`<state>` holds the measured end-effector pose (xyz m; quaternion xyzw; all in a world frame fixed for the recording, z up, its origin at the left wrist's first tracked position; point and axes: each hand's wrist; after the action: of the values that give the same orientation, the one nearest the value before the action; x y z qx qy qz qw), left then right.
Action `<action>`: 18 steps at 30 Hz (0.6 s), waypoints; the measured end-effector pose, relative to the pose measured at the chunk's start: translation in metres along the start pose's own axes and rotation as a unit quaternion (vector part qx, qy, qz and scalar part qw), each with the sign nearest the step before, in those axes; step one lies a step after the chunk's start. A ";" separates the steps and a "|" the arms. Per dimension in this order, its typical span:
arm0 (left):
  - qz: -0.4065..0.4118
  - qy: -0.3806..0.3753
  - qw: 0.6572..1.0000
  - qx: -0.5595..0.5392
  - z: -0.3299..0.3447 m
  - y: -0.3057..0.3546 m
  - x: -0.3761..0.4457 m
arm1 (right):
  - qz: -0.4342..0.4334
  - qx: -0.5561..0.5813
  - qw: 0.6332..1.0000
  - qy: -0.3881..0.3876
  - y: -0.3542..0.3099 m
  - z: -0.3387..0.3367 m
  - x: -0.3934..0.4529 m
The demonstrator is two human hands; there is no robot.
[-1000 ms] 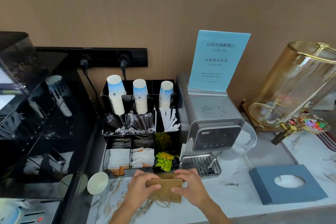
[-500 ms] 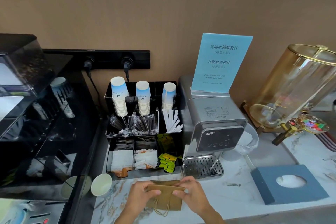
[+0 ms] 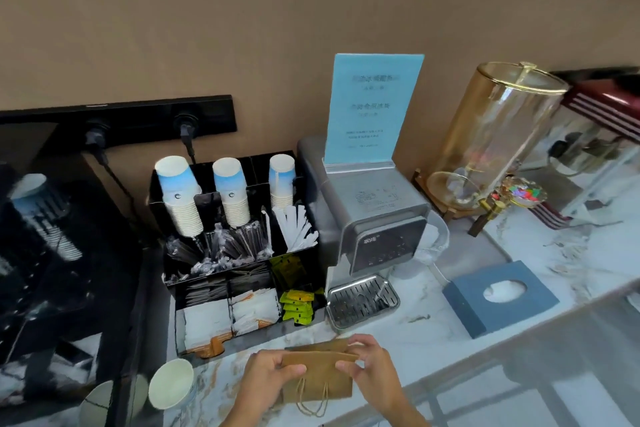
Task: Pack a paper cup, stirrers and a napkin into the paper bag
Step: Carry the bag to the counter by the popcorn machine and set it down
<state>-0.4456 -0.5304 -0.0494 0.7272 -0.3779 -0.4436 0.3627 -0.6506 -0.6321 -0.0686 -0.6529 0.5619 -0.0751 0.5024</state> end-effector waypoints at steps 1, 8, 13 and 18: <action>0.011 -0.006 1.000 -0.005 0.004 0.009 -0.002 | -0.001 0.026 1.000 0.015 -0.001 -0.007 -0.008; 0.122 -0.049 0.991 -0.022 0.030 0.095 0.002 | -0.084 0.069 0.988 0.107 -0.022 -0.080 -0.051; 0.209 -0.081 0.974 -0.041 0.050 0.163 0.003 | -0.093 0.070 0.971 0.207 -0.040 -0.140 -0.079; 0.233 -0.167 0.952 -0.109 0.075 0.242 0.001 | -0.156 0.104 0.948 0.258 -0.053 -0.212 -0.115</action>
<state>-0.5694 -0.6550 0.1333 0.4904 -0.5417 -0.5003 0.4644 -0.7970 -0.6674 0.1269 -0.6348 0.5526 -0.3766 0.3871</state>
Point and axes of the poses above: each hand's wrist, its own x-axis towards the middle knuckle, its own z-axis out of the palm, y = z × x, and after that the axes turned 7 degrees about z, right-handed
